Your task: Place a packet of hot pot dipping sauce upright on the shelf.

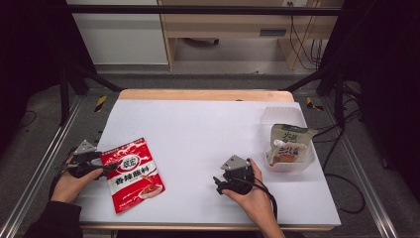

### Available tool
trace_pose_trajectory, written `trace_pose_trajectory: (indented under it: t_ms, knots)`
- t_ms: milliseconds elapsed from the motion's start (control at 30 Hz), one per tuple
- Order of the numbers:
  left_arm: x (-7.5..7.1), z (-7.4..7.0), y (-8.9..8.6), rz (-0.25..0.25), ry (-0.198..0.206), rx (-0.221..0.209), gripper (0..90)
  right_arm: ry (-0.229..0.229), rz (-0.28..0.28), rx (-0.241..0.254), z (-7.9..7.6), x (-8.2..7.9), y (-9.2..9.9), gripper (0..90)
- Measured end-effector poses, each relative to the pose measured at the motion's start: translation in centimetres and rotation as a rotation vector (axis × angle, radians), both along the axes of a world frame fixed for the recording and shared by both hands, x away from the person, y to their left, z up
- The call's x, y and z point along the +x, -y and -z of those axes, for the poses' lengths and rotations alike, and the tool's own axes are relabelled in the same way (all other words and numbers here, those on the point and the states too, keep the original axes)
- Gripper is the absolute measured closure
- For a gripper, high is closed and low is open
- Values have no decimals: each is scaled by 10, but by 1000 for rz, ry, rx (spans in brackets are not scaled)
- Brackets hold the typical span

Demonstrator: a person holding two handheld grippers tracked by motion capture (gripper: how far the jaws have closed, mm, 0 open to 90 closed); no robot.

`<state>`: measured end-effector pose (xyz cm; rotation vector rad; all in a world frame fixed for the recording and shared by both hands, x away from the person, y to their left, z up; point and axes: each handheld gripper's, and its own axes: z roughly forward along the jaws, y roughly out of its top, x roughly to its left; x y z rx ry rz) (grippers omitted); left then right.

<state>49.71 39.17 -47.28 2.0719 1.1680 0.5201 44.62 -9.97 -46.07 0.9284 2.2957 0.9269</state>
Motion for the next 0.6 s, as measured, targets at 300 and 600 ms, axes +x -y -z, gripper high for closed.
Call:
trace_pose_trajectory:
  t_ms: [300,600]
  knots:
    - [-8,-8,4,17,18,-39,183,0,0,-11,0,0,0,138]
    - [-16,-13,9,54,-3,-63,254,3,-7,-25,1,-1,0,138]
